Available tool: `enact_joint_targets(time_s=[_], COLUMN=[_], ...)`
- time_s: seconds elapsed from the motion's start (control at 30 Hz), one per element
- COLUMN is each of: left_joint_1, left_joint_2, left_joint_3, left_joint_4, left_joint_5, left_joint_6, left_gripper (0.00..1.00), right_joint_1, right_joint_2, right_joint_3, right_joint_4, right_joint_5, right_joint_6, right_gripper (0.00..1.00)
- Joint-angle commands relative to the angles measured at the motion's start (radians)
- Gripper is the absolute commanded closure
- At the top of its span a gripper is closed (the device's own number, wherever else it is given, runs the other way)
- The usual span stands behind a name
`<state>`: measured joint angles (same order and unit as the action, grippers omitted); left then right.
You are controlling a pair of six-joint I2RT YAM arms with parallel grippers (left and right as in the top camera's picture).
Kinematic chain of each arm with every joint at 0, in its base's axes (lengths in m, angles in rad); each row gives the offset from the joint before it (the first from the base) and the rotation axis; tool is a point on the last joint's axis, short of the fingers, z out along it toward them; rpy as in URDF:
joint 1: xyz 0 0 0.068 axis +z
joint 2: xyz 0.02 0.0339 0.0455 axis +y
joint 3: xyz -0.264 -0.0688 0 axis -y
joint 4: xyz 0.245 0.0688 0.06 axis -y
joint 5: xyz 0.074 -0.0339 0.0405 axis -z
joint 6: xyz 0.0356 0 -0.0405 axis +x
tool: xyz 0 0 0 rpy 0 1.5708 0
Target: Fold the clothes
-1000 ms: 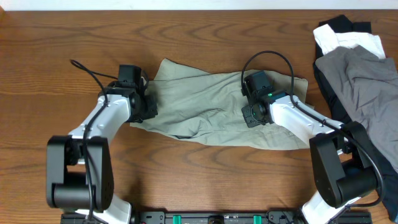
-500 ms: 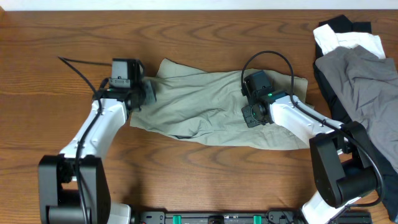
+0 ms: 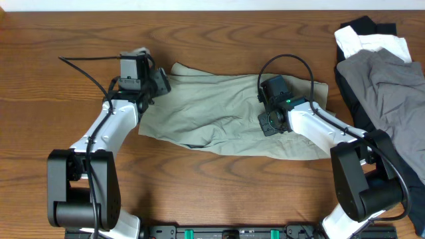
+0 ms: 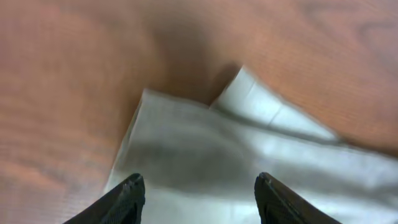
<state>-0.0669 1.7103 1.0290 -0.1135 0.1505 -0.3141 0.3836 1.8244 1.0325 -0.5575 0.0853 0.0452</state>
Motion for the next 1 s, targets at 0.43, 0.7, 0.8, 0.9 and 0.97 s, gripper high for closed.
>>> enact_joint_targets(time_s=[0.43, 0.7, 0.8, 0.9, 0.97], left_joint_1=[-0.047, -0.073, -0.073, -0.073, -0.075], left_joint_2=[0.016, 0.155, 0.212, 0.264, 0.294], left_joint_3=[0.011, 0.011, 0.011, 0.011, 0.011], left_joint_4=[-0.121, 0.042, 0.158, 0.299, 0.383], left_joint_5=[0.077, 0.077, 0.077, 0.077, 0.077], left_joint_6=[0.184, 0.202, 0.202, 0.201, 0.178], left_gripper=[0.81, 0.81, 0.81, 0.70, 0.69], right_joint_1=[-0.005, -0.005, -0.005, -0.005, -0.005], right_joint_2=[0.029, 0.029, 0.029, 0.029, 0.029], right_joint_3=[-0.016, -0.016, -0.016, -0.016, -0.016], right_joint_4=[-0.015, -0.023, -0.023, -0.023, -0.024], right_joint_5=[-0.015, -0.015, -0.016, -0.039, -0.050], right_joint_6=[0.014, 0.014, 0.014, 0.014, 0.014], right_gripper=[0.83, 0.83, 0.83, 0.83, 0.83])
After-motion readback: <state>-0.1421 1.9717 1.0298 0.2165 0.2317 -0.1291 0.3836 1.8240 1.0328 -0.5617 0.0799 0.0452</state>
